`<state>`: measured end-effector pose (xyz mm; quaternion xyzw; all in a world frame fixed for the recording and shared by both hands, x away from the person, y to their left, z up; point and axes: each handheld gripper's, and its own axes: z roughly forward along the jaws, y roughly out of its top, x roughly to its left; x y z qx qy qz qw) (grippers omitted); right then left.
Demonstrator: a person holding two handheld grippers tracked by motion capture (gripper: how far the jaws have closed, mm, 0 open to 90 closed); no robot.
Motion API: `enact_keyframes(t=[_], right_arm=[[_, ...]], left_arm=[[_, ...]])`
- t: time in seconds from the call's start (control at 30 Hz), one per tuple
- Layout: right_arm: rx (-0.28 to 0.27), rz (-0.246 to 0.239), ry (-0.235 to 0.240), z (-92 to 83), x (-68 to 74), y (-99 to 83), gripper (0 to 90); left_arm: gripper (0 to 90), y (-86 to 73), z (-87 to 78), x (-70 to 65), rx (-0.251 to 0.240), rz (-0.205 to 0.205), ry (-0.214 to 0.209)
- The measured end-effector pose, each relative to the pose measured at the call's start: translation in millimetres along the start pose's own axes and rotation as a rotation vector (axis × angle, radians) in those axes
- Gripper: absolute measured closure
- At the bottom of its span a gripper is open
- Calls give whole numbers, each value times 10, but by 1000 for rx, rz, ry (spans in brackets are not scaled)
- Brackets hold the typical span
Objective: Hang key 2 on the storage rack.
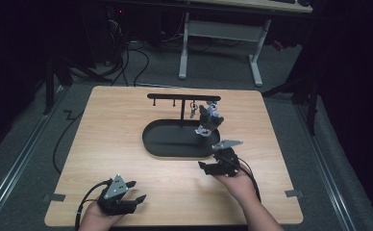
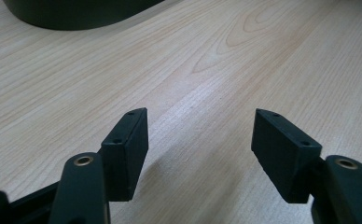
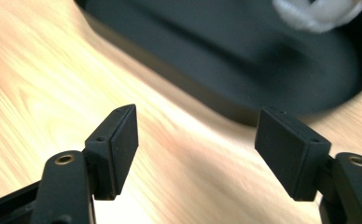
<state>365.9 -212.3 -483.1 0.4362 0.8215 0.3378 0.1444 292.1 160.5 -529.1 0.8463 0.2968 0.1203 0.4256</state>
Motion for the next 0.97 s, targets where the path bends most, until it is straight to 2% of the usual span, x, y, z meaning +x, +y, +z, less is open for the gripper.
enact_keyframes(t=[0.1,0.13,0.17,0.2,0.23,0.27,0.3,0.33,0.37,0.4,0.43,0.47,0.5,0.63,0.83,0.97], right_arm=[[-52,22,10,-56,4,-275,279],[-52,22,10,-56,4,-275,279],[-80,32,4,-110,7,-450,261],[-102,39,3,-143,8,-535,253],[-102,39,3,-143,8,-535,253],[-141,41,-2,-216,2,-692,222],[-141,41,-2,-216,2,-692,222],[-184,54,4,-311,-28,-836,209],[-184,54,4,-311,-28,-836,209],[-231,102,13,-410,-88,-922,179],[-264,125,14,-446,-114,-949,172],[-264,125,14,-446,-114,-949,172],[-295,117,-12,-485,-152,-989,173],[-293,126,-8,-462,-173,-984,170],[-269,90,-28,-385,-128,-949,168],[-255,84,-45,-365,-101,-929,150]], left_arm=[[370,-2,7,-18,6,3,-2],[369,-2,7,-18,6,3,-2],[369,2,6,-29,1,3,-5],[369,6,3,-33,-1,4,-5],[369,6,3,-33,-1,4,-5],[369,12,-4,-35,-9,0,-9],[369,12,-4,-35,-9,0,-9],[369,15,-10,-34,-17,-12,-14],[369,15,-10,-34,-17,-12,-14],[369,20,-17,-33,-23,-21,-18],[369,23,-19,-37,-25,-23,-18],[369,23,-19,-37,-25,-23,-18],[369,27,-23,-46,-29,-26,-17],[369,28,-23,-48,-29,-27,-14],[368,12,-49,-34,-32,-26,-9],[364,12,-70,-20,-44,-39,-1]])
